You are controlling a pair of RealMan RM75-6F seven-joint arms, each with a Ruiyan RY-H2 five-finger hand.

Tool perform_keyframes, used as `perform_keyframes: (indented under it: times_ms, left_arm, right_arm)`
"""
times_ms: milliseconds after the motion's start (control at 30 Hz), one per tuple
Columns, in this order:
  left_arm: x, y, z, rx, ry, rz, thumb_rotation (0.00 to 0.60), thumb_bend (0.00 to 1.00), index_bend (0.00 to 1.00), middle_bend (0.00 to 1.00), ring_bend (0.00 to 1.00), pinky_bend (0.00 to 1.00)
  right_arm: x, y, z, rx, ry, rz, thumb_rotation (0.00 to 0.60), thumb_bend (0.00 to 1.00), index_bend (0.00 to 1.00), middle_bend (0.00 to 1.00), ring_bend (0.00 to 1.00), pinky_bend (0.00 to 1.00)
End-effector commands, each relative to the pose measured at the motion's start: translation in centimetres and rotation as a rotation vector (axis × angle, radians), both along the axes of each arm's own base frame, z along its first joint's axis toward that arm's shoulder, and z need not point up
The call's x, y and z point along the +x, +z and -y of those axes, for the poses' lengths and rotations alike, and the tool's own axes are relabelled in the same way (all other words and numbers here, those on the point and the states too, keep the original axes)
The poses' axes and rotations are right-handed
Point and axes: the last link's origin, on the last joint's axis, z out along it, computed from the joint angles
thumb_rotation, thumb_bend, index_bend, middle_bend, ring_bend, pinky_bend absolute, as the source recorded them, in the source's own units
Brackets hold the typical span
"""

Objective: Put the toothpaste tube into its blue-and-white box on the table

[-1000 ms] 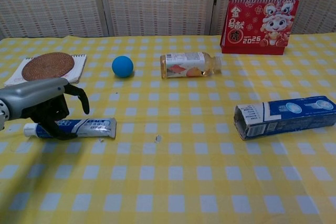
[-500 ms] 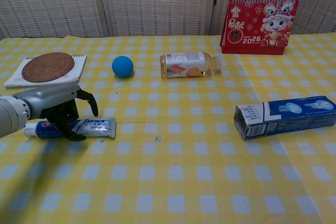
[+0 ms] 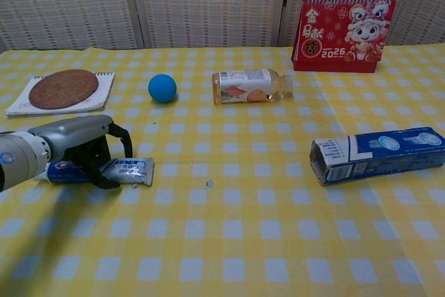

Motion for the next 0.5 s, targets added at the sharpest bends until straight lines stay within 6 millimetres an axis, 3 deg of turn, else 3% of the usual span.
perform_keyframes:
  times_ms: [33, 200, 367, 500]
  left_arm:
    - [0.1, -0.1, -0.1, 0.003, -0.002, 0.008, 0.6, 0.33, 0.57, 1.0, 1.0, 1.0]
    - [0.6, -0.1, 0.1, 0.031, -0.023, 0.048, 0.6, 0.48, 0.71, 1.0, 1.0, 1.0]
    - [1.6, 1.0, 0.7, 0.067, -0.032, 0.152, 0.6, 0.55, 0.76, 1.0, 1.0, 1.0]
    - [2.5, 2.9, 1.3, 0.11, 0.02, 0.357, 0.6, 0.57, 0.78, 1.0, 1.0, 1.0]
  right_arm:
    - [0.0, 0.0, 0.0, -0.001, 0.0, 0.001, 0.6, 0.31, 0.0, 0.0, 0.0, 0.0]
    - [0.0, 0.0, 0.0, 0.004, 0.001, -0.001, 0.6, 0.31, 0.0, 0.0, 0.0, 0.0]
    - [0.0, -0.3, -0.1, 0.017, 0.002, -0.001, 0.6, 0.31, 0.0, 0.0, 0.0, 0.0]
    - [0.2, -0.9, 0.2, 0.053, 0.013, 0.001, 0.6, 0.31, 0.0, 0.0, 0.0, 0.0]
